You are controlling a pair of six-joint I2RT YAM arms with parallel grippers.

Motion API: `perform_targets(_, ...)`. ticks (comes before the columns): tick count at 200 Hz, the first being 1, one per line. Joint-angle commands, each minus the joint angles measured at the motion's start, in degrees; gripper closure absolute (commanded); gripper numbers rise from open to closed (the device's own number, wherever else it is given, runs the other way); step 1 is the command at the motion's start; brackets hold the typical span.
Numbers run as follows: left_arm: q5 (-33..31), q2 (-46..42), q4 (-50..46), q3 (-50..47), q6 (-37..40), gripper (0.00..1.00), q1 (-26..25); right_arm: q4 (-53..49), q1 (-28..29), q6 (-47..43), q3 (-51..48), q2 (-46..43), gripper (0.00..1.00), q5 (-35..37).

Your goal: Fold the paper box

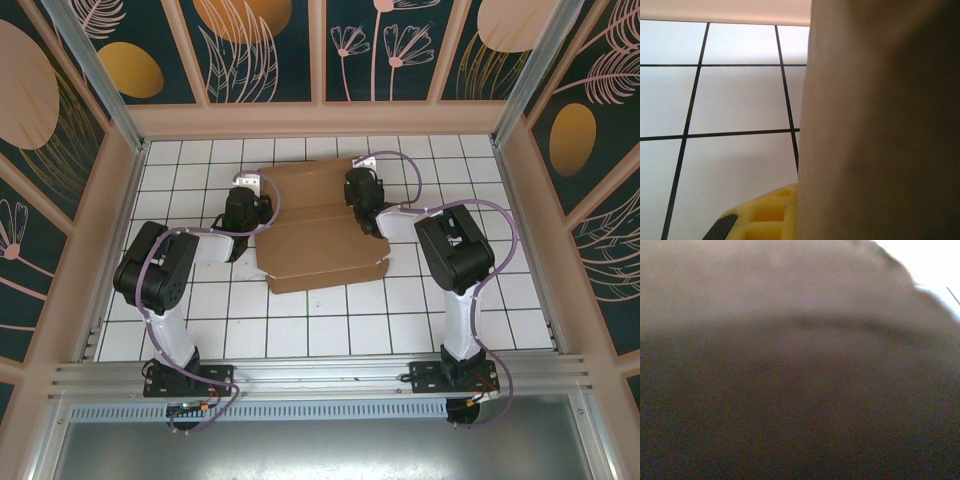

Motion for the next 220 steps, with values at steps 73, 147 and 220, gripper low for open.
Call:
perform_targets(73, 2.3, 0.0, 1.3, 0.2, 0.0, 1.0, -1.0, -1.1, 0.3, 1.6, -0.3, -0.5, 0.85, -1.0)
perform_targets(147, 0.6, 0.5, -0.3, 1.5, 0.8, 1.0, -1.8, 9.2, 0.4, -4.9, -8.3, -8.6, 0.51, -12.6)
perform_targets(220, 0.6, 0.9, -0.4, 1.6, 0.7, 1.0, -1.8, 8.3, -2.6, -5.7, -15.1, -15.6, 0.24, -18.5)
